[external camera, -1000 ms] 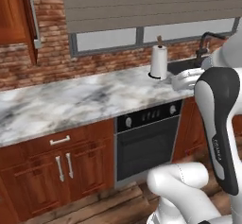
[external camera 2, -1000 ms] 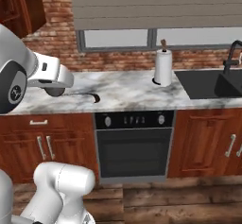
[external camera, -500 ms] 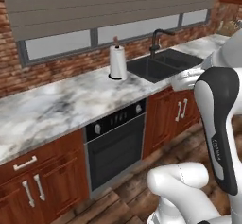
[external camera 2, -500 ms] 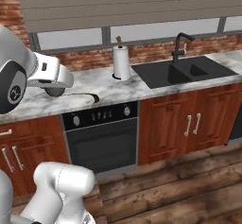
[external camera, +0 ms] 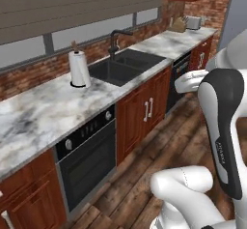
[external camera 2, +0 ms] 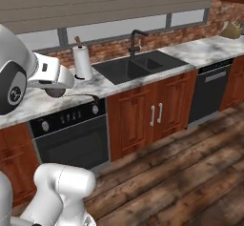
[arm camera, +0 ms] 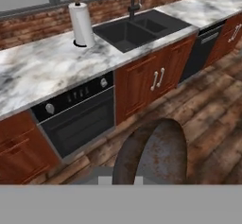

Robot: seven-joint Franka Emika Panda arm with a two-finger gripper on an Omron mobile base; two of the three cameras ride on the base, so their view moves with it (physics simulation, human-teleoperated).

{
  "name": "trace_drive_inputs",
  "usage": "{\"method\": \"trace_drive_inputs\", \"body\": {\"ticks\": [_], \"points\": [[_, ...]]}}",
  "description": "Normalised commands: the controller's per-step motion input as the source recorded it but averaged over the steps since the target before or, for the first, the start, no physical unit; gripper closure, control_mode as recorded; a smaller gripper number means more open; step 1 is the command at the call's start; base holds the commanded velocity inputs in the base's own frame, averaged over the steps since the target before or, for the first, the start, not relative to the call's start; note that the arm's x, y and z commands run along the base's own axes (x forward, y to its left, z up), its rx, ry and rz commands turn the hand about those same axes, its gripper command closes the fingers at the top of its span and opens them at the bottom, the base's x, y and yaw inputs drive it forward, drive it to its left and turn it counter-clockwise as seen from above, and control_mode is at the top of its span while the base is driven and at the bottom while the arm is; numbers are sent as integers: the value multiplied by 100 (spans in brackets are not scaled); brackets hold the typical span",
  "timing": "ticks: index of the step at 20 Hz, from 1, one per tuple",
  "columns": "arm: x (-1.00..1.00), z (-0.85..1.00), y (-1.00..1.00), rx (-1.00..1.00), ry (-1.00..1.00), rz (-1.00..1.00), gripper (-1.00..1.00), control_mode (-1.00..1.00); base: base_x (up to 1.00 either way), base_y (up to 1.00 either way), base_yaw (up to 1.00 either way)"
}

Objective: Open the cabinet and move the ladle to the pot. Then close the cabinet.

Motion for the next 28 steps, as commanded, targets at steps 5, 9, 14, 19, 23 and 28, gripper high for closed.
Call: {"method": "trace_drive_inputs", "body": {"ticks": [5,9,14,19,23,28], "points": [[0,0,0,0,0,0,100,100,0,-13,-42],[0,0,0,0,0,0,100,100,0,-26,-43],[0,0,0,0,0,0,100,100,0,-33,-42],[0,0,0,0,0,0,100,100,0,-22,-41],[0,0,0,0,0,0,100,100,0,-24,-41],[0,0,0,0,0,0,100,100,0,-19,-40]]}}
